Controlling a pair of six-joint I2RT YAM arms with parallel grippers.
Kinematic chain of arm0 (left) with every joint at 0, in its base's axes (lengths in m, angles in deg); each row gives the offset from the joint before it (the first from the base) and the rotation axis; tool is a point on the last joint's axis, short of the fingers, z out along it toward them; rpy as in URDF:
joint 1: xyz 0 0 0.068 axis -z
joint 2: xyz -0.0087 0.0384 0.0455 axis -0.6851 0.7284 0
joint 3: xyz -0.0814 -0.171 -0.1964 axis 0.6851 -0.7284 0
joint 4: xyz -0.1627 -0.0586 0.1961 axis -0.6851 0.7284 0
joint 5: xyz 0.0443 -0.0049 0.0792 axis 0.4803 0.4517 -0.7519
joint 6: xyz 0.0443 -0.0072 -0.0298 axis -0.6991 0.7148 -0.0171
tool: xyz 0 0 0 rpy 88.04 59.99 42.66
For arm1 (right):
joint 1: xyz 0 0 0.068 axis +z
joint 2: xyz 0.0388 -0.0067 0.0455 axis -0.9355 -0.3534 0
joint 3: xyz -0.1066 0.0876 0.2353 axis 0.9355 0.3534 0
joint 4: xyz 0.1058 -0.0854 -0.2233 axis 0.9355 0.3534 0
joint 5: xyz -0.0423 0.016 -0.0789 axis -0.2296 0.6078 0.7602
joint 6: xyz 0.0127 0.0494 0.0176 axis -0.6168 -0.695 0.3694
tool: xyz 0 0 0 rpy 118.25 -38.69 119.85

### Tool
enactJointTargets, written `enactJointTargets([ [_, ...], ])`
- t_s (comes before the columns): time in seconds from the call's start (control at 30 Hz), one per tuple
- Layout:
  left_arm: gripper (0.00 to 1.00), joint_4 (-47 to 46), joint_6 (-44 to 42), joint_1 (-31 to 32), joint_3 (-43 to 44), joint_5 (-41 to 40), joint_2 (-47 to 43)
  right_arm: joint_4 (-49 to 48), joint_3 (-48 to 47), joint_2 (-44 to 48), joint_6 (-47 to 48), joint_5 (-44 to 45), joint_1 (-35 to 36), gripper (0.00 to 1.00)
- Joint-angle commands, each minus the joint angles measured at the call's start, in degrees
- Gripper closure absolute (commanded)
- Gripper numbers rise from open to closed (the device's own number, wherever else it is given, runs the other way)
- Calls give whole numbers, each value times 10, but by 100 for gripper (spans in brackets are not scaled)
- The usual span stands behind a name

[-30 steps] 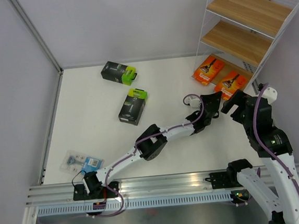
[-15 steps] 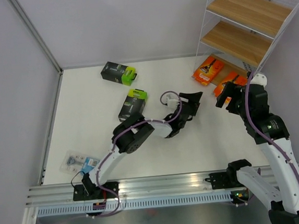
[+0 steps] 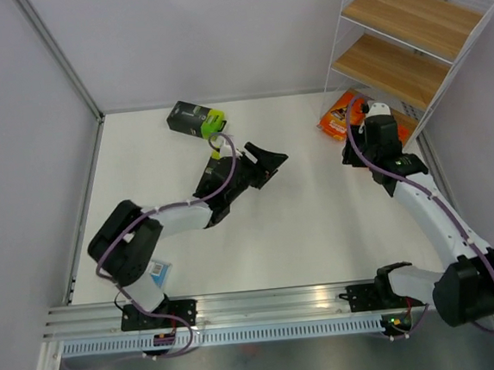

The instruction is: Place and organize the shaving razors onto the shelf

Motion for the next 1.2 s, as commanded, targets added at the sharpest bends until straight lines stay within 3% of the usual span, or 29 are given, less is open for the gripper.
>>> enactJointTargets([
  [0.0,23,164,-177,-18,-6,46,-104,-66,20,-41,39,42,2,60],
  [0.07,22,233,-248,-27,-12,30,-142,-90,34,-58,57,56,1,72],
  [0.27,20,334,-364,-39,-16,-8,-245,-101,28,-170,208,-2,1,86],
  [0.37,20,361,-395,-47,-24,-13,-274,-91,-2,-239,257,55,2,96],
  [0.53,19,373,-407,-72,-48,-4,-306,-129,-11,-293,343,134,1,100],
  [0.73,19,376,-420,-86,-47,4,-306,-174,-31,-349,391,189,1,99],
  [1.0,18,380,-398,-97,-27,47,-306,-156,-98,-435,431,205,-21,97],
  [1.17,18,382,-395,-100,-20,45,-302,-164,-117,-438,420,210,-57,68],
])
